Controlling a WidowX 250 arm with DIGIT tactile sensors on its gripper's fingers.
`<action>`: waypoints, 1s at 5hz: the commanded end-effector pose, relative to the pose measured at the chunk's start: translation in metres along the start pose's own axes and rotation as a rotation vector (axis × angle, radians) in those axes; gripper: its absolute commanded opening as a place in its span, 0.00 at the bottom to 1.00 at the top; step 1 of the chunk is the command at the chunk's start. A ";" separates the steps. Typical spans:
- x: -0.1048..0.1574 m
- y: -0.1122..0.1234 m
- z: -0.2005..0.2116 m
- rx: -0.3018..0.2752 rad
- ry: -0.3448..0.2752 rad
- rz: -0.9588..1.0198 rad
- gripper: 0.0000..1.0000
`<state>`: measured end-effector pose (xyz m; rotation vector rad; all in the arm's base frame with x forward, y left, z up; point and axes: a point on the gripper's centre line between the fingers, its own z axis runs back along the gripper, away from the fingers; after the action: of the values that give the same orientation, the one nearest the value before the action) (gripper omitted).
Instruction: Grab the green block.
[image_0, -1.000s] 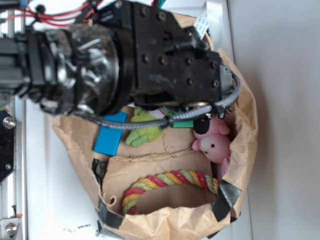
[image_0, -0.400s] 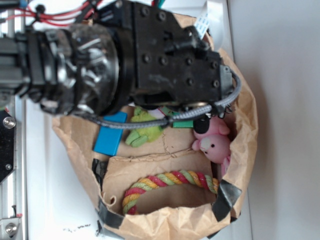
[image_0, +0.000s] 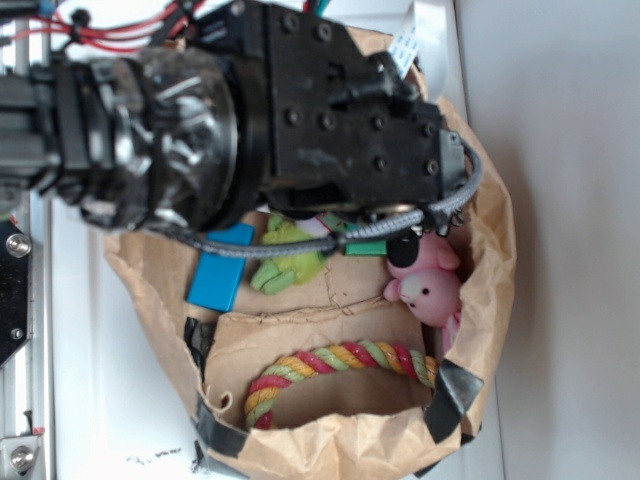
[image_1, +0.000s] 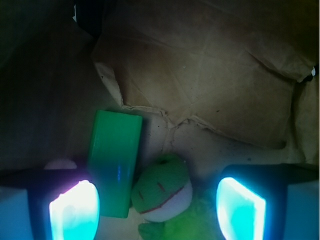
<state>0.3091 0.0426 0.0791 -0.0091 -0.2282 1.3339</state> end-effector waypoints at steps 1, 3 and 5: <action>0.021 -0.020 0.005 -0.025 -0.023 0.041 1.00; 0.047 -0.034 -0.016 0.012 -0.031 0.089 1.00; 0.054 -0.029 -0.017 -0.009 -0.052 0.075 1.00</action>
<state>0.3475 0.0721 0.0516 0.0475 -0.1992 1.3703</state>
